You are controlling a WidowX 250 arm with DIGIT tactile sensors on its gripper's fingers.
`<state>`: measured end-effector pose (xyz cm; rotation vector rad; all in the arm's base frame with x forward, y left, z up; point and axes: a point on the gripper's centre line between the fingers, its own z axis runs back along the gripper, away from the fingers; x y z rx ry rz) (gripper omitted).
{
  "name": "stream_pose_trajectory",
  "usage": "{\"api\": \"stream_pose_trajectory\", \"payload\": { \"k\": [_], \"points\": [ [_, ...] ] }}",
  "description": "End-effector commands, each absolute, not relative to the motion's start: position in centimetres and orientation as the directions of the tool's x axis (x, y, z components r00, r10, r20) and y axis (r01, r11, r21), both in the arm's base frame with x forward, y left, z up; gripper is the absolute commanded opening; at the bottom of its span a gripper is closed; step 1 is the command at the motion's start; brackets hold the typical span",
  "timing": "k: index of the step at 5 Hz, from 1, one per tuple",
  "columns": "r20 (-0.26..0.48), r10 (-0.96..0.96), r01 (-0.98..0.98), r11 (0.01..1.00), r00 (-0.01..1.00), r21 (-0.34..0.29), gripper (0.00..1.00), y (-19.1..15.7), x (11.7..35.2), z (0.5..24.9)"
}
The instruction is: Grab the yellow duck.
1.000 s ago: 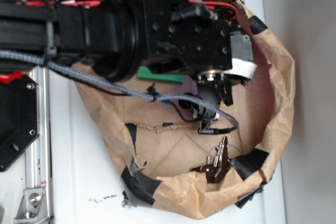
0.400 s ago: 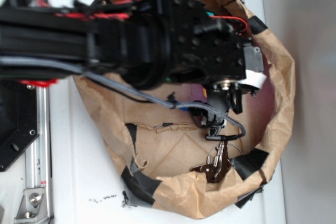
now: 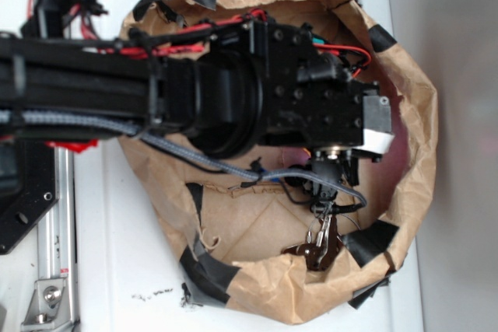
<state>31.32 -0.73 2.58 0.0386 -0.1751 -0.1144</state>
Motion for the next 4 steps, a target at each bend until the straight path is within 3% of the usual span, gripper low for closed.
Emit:
{"api": "stream_pose_trajectory", "payload": {
  "k": [1,2,3,4],
  "points": [
    [0.315,-0.089,0.078,0.996,0.945,0.048,0.00,-0.3,30.3,11.6],
    [0.271,-0.024,0.022,1.000,0.962,0.010,0.00,0.3,29.3,16.2],
    [0.125,0.020,-0.017,1.000,0.992,-0.024,0.00,-0.1,28.1,16.2],
    [0.135,-0.009,0.007,1.000,0.991,0.013,0.00,-0.7,27.6,15.8]
  ]
}}
